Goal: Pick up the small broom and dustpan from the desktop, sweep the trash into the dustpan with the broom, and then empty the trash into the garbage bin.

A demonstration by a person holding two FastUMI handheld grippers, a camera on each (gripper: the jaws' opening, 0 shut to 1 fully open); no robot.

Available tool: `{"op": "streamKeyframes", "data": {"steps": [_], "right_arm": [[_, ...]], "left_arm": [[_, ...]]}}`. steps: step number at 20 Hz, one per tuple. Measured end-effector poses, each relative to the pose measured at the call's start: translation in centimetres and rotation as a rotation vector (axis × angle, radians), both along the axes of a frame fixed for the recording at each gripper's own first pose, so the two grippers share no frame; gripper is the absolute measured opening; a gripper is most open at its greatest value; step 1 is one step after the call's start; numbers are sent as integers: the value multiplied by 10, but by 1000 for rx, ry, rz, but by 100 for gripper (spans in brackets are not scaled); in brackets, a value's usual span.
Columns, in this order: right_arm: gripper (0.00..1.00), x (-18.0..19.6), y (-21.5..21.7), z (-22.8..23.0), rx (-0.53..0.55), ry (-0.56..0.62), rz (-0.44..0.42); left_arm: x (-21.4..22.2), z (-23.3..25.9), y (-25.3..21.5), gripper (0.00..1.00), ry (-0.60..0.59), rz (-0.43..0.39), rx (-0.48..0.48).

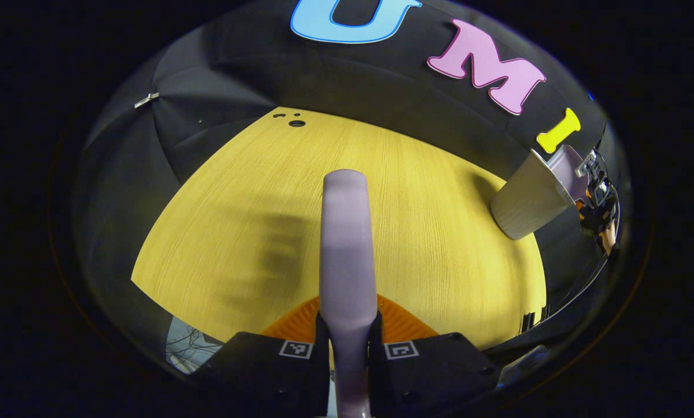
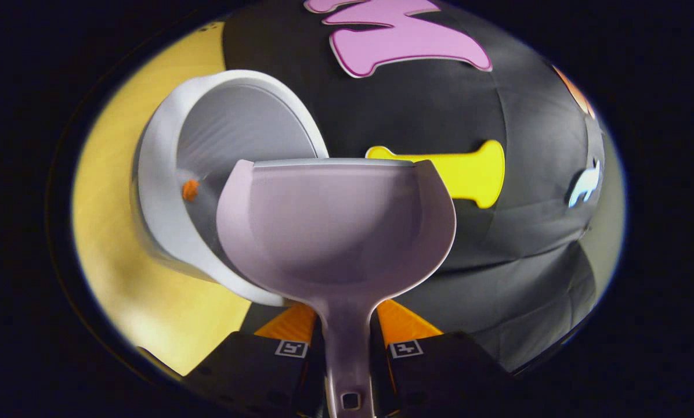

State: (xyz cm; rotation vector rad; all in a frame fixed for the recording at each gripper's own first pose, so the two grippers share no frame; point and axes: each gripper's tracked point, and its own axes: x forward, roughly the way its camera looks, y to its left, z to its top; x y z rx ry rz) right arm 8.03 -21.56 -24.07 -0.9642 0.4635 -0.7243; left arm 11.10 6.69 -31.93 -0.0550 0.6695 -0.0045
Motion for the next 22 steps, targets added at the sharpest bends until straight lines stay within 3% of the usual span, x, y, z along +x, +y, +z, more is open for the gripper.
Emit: {"op": "streamKeyframes", "data": {"steps": [5, 12, 17, 22], "right_arm": [[36, -8, 12, -1, 313, -146, -26], [36, 1, 30, 14, 513, -304, 13], [36, 15, 94, 41, 689, -431, 149], [36, 18, 168, 57, 796, -464, 275]], "left_arm": [[3, 20, -8, 30, -49, -13, -22], [10, 59, -31, 29, -135, -71, -32], [12, 69, -41, 29, -161, -133, 1], [11, 72, -45, 29, -182, -155, 2]]}}
